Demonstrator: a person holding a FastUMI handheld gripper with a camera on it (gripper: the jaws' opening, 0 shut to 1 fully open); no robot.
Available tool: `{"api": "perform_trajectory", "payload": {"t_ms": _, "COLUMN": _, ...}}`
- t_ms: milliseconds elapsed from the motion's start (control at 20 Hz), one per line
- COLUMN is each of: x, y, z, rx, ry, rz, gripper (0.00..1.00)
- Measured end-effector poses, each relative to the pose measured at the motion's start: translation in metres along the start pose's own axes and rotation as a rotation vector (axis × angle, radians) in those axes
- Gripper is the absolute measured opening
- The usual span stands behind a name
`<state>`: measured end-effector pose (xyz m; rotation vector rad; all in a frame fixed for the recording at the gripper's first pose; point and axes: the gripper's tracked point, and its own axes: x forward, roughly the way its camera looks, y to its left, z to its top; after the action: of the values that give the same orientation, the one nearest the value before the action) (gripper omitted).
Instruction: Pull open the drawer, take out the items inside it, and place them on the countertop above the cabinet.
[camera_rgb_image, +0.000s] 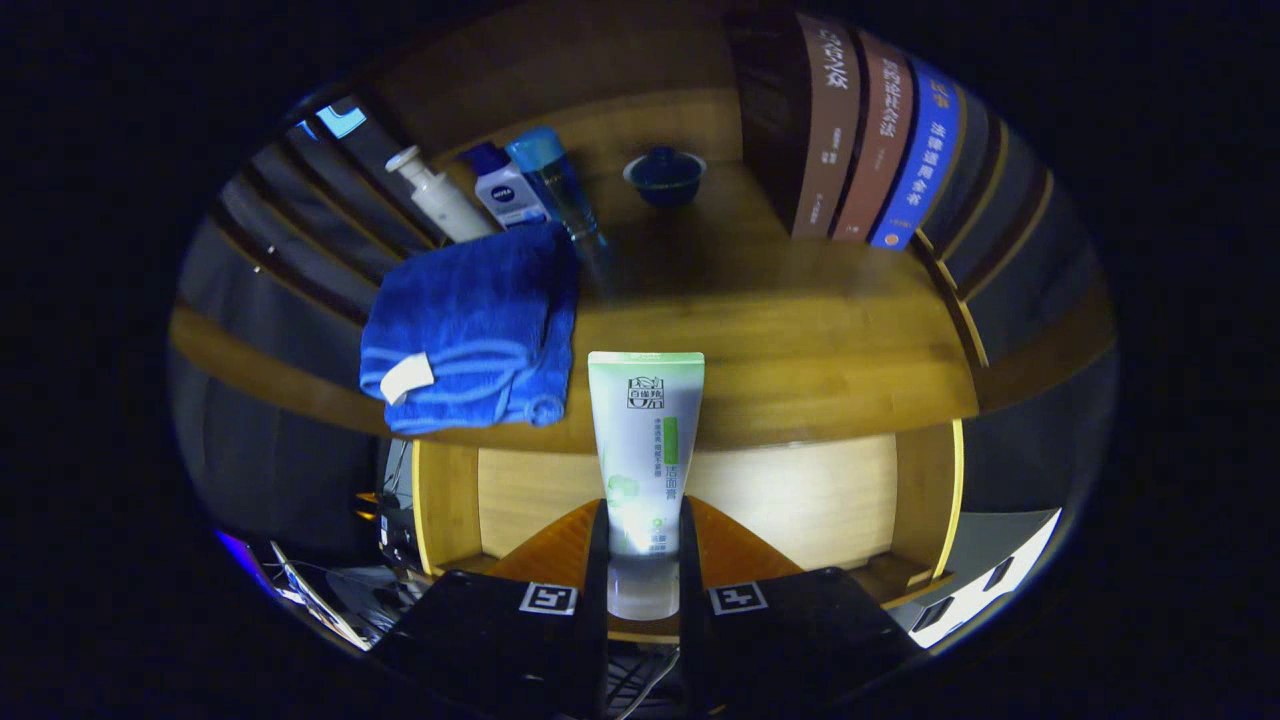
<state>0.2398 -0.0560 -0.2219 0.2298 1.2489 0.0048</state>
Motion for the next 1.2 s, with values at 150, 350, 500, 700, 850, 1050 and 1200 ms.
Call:
{"api": "perform_trajectory", "payload": {"t_ms": 150, "x": 0.029, "y": -0.005, "z": 0.026, "rx": -0.031, "ry": -0.004, "rz": -0.063, "gripper": 0.33}}
{"api": "perform_trajectory", "payload": {"t_ms": 350, "x": 0.062, "y": -0.001, "z": 0.048, "rx": -0.005, "ry": 0.006, "rz": -0.077, "gripper": 0.34}}
{"api": "perform_trajectory", "payload": {"t_ms": 500, "x": 0.077, "y": -0.015, "z": 0.06, "rx": -0.021, "ry": 0.001, "rz": -0.133, "gripper": 0.34}}
{"api": "perform_trajectory", "payload": {"t_ms": 700, "x": 0.077, "y": -0.017, "z": 0.063, "rx": -0.027, "ry": -0.01, "rz": -0.141, "gripper": 0.45}}
{"api": "perform_trajectory", "payload": {"t_ms": 850, "x": 0.072, "y": -0.022, "z": 0.06, "rx": -0.058, "ry": -0.003, "rz": -0.153, "gripper": 0.63}}
{"api": "perform_trajectory", "payload": {"t_ms": 1050, "x": 0.063, "y": -0.012, "z": 0.053, "rx": -0.038, "ry": -0.02, "rz": -0.089, "gripper": 0.88}}
{"api": "perform_trajectory", "payload": {"t_ms": 1200, "x": 0.041, "y": -0.003, "z": 0.043, "rx": -0.038, "ry": -0.054, "rz": -0.028, "gripper": 1.0}}
